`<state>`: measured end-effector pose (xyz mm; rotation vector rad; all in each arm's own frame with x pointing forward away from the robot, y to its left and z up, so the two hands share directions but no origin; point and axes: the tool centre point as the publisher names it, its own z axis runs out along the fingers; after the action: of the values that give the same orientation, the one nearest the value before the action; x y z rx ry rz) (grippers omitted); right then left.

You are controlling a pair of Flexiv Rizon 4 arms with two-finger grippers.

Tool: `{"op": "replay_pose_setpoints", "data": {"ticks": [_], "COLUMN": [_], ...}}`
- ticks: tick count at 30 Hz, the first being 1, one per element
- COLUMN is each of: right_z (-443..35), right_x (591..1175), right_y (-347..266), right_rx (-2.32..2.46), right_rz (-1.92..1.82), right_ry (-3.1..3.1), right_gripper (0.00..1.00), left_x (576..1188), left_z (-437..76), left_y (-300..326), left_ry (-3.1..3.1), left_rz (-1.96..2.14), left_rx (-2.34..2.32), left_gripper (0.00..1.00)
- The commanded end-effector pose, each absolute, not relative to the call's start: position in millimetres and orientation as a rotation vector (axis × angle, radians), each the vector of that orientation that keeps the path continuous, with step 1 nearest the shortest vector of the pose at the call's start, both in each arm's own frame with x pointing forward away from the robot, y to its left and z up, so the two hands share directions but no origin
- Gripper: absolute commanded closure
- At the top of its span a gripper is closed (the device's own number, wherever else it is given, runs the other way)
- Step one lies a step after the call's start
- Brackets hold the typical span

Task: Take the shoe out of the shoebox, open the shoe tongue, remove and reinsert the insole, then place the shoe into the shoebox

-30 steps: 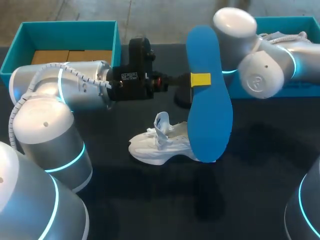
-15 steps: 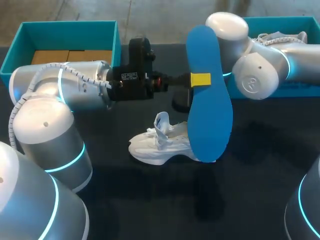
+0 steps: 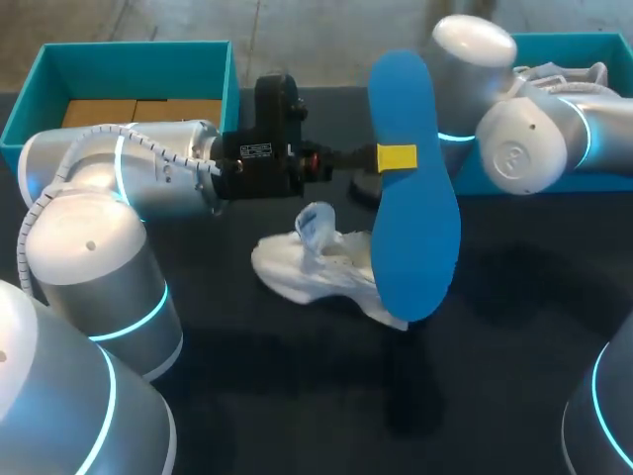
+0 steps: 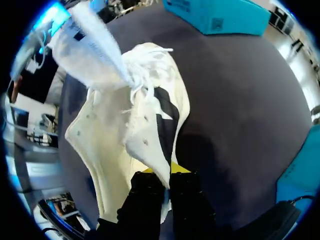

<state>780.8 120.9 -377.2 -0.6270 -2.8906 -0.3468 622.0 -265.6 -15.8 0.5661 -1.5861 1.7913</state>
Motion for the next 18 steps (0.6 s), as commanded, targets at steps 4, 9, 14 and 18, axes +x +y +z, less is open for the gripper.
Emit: {"op": "replay_pose_setpoints", "data": {"ticks": [4, 9, 14, 18], "right_z": [-369.9, -368.9, -366.4, -366.4], "right_x": [772.5, 768.2, 766.1, 766.1], "right_y": [116.4, 116.7, 122.2, 122.2], "right_rx": [-0.927, -1.165, -1.226, -1.226], "right_rz": [-0.447, -0.468, -0.499, -0.499], "right_ry": [-2.782, -2.695, -2.705, -2.705], "right_gripper": [1.00, 1.00, 1.00, 1.00], "left_x": [621.4, 621.4, 621.4, 621.4], "left_z": [-16.1, -16.1, -16.1, -16.1], "left_y": [-267.1, -267.1, -267.1, -267.1], "left_ry": [-1.582, -1.582, -1.582, -1.582], "left_rz": [1.796, 1.796, 1.796, 1.796], "left_rx": [0.568, 0.568, 0.568, 0.568], "left_gripper": [1.00, 1.00, 1.00, 1.00]}}
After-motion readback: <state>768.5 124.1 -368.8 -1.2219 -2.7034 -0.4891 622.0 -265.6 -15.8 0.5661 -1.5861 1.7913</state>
